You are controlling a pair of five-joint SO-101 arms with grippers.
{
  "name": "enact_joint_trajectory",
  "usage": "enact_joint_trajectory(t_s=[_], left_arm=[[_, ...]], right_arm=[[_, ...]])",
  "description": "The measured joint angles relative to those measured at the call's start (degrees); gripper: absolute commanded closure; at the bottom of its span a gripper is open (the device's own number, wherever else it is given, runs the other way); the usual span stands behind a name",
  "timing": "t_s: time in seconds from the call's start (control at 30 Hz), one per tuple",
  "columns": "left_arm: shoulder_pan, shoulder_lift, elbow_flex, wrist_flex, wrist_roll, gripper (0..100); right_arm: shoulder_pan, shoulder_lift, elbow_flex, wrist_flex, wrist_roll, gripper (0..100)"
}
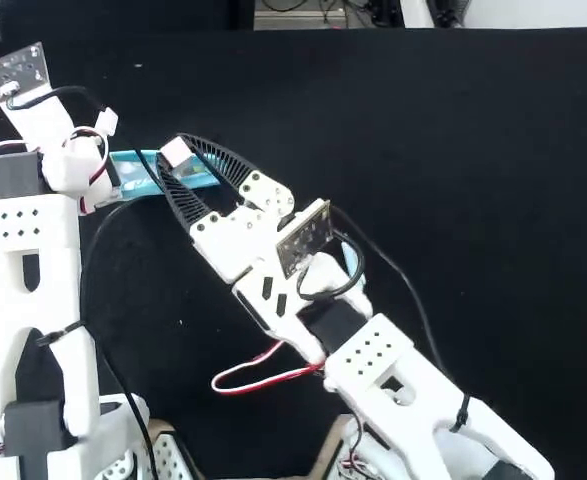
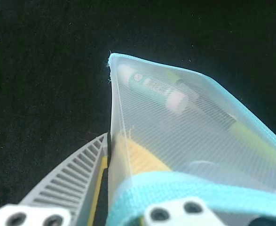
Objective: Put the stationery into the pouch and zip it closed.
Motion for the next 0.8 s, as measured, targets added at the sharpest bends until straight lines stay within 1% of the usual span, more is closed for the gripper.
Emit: enact_joint_trajectory(t_s=[0.37,0.53,0.8], left_arm=[[0.0,0.0,0.0,0.0,0.0,97],[0.0,0.0,0.0,0.0,0.0,97],[0.0,0.0,0.0,0.0,0.0,97]], right_arm=[[-3.87,0.09,0.0,0.0,0.0,98.7],[-3.69,0.09,0.0,0.0,0.0,98.7],[-1.23,0.09,0.88,0.0,0.0,98.7]])
